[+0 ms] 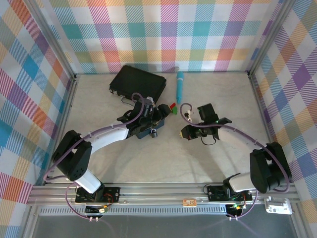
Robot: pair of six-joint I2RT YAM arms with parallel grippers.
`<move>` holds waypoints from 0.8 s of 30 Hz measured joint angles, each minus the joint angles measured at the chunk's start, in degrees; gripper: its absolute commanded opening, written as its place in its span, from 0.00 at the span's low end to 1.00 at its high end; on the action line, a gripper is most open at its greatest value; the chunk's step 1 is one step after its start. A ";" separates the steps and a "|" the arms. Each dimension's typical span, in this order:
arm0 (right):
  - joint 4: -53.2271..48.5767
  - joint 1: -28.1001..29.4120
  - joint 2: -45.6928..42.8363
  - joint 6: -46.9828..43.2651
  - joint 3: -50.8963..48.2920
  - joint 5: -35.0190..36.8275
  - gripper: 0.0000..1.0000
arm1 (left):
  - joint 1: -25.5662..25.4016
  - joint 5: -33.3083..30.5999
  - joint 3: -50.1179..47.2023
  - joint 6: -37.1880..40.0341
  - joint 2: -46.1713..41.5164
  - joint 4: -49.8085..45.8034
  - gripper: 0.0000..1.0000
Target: Unlock a padlock with a key
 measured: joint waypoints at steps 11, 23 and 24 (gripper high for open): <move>2.40 -1.25 0.63 -13.16 3.58 -7.96 0.00 | -0.28 1.33 0.02 1.03 0.13 1.09 0.74; -1.44 -1.14 8.87 7.04 4.74 6.36 0.00 | 0.46 -0.24 0.02 5.16 -1.79 -0.17 0.76; -1.38 -0.94 9.16 8.92 3.89 7.28 0.00 | 0.76 -0.22 0.02 5.29 -1.79 -0.28 0.76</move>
